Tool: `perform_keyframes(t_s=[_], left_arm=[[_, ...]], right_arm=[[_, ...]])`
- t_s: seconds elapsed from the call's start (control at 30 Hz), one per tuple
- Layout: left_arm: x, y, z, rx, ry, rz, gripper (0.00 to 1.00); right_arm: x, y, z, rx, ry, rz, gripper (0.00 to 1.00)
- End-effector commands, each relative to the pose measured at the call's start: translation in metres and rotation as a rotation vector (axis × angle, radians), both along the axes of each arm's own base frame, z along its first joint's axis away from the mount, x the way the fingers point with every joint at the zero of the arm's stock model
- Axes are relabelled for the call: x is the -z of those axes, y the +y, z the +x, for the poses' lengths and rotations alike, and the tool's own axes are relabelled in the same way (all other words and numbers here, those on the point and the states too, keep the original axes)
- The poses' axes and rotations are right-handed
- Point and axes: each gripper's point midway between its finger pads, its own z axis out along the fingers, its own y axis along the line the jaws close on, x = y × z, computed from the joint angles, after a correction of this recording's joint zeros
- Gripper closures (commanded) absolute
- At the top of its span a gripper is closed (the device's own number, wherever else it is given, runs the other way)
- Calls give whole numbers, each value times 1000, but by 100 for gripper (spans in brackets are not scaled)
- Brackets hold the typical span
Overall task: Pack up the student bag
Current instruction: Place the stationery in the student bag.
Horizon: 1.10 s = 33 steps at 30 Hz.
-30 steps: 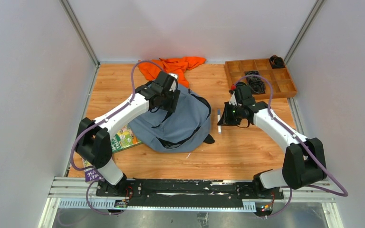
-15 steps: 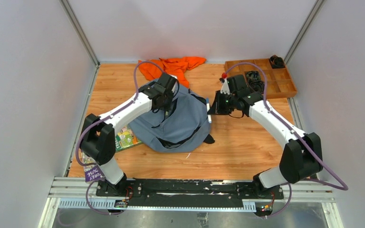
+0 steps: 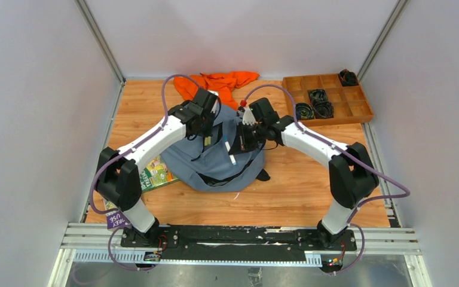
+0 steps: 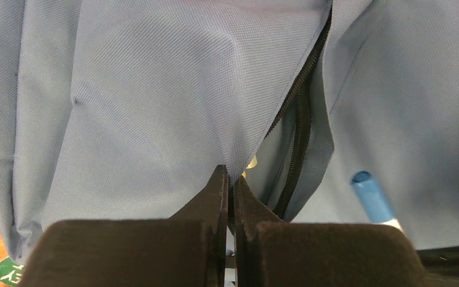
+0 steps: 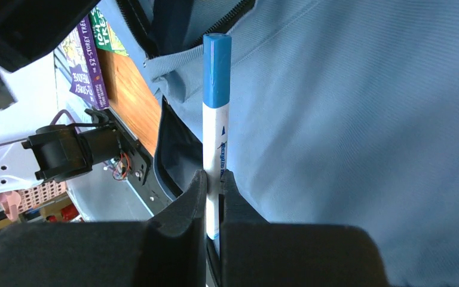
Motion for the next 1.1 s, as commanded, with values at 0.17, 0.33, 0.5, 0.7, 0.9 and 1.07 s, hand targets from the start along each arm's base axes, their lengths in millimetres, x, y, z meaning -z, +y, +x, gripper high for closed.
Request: perform_keyframes(t_s=[0.17, 0.33, 0.5, 0.7, 0.9, 1.07], left_arm=[[-36, -7, 2, 10, -59, -140, 100], [-37, -8, -2, 20, -54, -158, 100], [-36, -9, -5, 24, -53, -169, 100], [-37, -9, -8, 29, -54, -178, 100], [-35, -9, -10, 25, -49, -185, 100], [-36, -4, -8, 2, -57, -172, 94]], right_arm=[[-9, 48, 6, -57, 52, 117, 100], [-10, 65, 25, -10, 84, 141, 100], [-9, 79, 53, 84, 133, 153, 100], [-9, 88, 92, 225, 150, 171, 100], [-14, 98, 123, 316, 99, 195, 82], [-11, 94, 113, 286, 92, 178, 47]])
